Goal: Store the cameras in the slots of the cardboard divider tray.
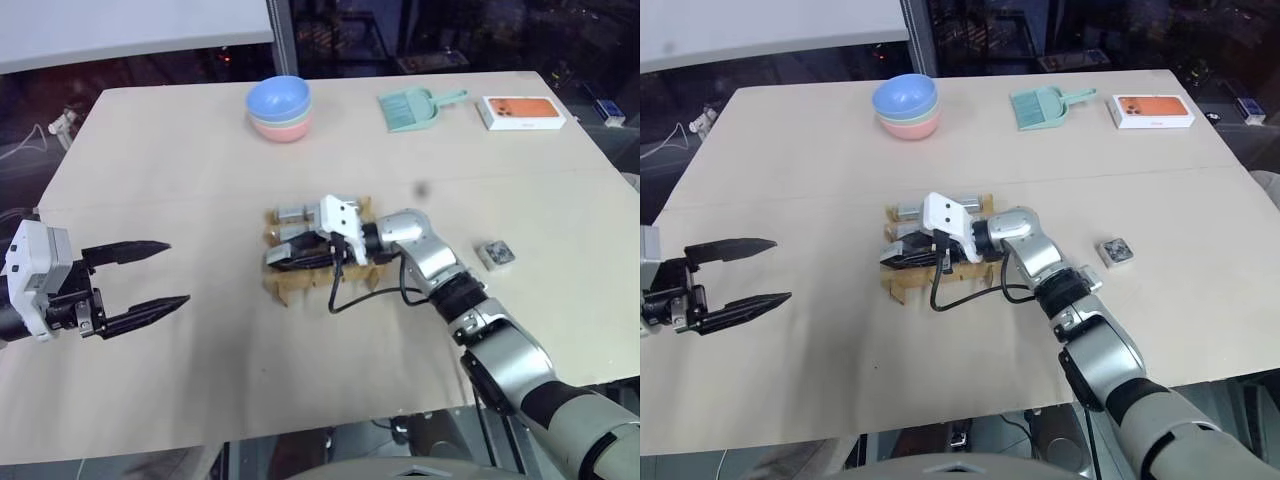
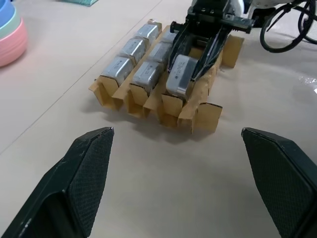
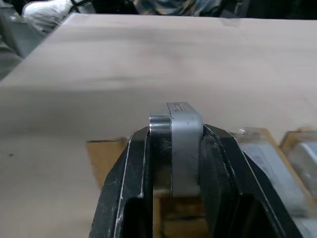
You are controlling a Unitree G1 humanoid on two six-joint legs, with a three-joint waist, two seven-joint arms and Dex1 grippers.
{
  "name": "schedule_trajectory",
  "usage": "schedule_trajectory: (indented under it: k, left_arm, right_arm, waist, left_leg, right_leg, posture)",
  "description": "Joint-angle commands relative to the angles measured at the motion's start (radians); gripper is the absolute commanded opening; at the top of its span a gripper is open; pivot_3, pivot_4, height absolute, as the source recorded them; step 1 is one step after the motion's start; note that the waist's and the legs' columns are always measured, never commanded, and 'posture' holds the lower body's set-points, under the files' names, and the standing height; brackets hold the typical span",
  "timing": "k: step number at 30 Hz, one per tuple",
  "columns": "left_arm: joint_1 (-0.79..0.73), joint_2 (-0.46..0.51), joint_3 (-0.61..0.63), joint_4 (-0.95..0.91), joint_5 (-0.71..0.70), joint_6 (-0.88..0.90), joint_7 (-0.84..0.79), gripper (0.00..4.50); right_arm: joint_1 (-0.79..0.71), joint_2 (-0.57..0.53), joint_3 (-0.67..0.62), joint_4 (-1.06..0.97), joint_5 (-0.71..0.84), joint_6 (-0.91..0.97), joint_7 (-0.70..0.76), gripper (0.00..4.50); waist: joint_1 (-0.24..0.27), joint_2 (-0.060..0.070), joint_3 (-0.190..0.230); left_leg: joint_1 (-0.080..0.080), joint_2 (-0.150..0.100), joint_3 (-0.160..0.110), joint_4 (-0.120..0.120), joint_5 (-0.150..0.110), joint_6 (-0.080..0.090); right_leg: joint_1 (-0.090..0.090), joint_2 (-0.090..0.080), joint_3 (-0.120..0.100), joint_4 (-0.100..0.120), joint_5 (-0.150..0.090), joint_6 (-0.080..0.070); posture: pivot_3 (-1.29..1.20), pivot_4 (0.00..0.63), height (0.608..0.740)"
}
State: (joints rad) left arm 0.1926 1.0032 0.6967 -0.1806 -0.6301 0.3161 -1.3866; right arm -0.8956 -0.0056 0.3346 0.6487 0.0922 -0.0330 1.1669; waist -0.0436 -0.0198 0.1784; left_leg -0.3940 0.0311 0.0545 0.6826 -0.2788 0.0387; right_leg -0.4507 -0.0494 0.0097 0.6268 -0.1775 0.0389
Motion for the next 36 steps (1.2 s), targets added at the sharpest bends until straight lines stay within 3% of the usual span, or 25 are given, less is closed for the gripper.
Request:
schedule_trajectory:
  k: [1, 12, 19, 26, 32, 36]
  left_arm:
    - [-0.001, -0.002, 0.009, 0.002, 0.001, -0.023, -0.006, 4.29]
    - [0.008, -0.011, 0.013, 0.010, 0.006, -0.036, -0.009, 4.29]
    - [0.010, -0.013, 0.018, 0.025, 0.004, -0.044, -0.018, 4.29]
    - [0.008, -0.016, 0.002, 0.040, 0.002, -0.058, -0.033, 4.29]
    - [-0.025, -0.013, -0.043, 0.028, -0.006, -0.040, -0.022, 4.29]
    - [-0.074, -0.017, -0.101, 0.012, -0.015, -0.031, -0.010, 4.29]
  right_arm:
    - [-0.041, 0.002, -0.025, 0.027, -0.003, -0.044, -0.013, 0.72]
    - [-0.031, -0.008, -0.003, 0.051, -0.015, -0.020, 0.012, 0.72]
    - [-0.047, -0.012, -0.054, 0.009, 0.033, 0.010, 0.000, 4.12]
    - [-0.016, -0.136, -0.117, -0.310, 0.140, 0.233, 0.029, 4.12]
    - [0.057, -0.441, -0.217, -0.659, 0.300, 0.561, 0.103, 4.12]
    - [0.157, -0.674, -0.296, -0.759, 0.347, 0.640, 0.151, 4.12]
  waist:
    - [0.000, 0.000, 0.000]
    - [0.000, 0.000, 0.000]
    - [0.000, 0.000, 0.000]
    - [0.003, 0.000, 0.000]
    - [0.017, 0.000, 0.000]
    - [0.027, 0.000, 0.000]
  left_leg:
    - [0.000, 0.000, 0.000, 0.000, 0.000, 0.000]
    - [0.000, 0.001, -0.005, 0.000, 0.000, 0.001]
    - [0.000, 0.001, -0.006, 0.000, -0.001, 0.002]
    - [-0.001, 0.001, -0.007, 0.000, -0.001, 0.002]
    - [-0.003, -0.001, -0.007, 0.000, -0.002, 0.003]
    - [-0.003, -0.002, -0.006, 0.000, -0.002, 0.003]
  right_leg:
    - [0.000, 0.000, 0.000, 0.000, 0.000, 0.000]
    - [0.000, 0.000, -0.001, 0.001, 0.000, -0.002]
    - [0.000, 0.000, -0.001, 0.001, 0.000, -0.002]
    - [0.000, 0.000, -0.002, -0.001, 0.001, 0.000]
    - [0.000, -0.003, -0.005, -0.001, 0.000, -0.002]
    - [0.001, -0.003, -0.006, -0.001, -0.001, -0.002]
  posture:
    - [0.00, 0.150, 0.740]
    - [0.00, 0.150, 0.740]
    - [0.00, 0.150, 0.740]
    - [0.00, 0.150, 0.740]
    - [0.00, 0.150, 0.740]
    - [0.00, 0.150, 0.740]
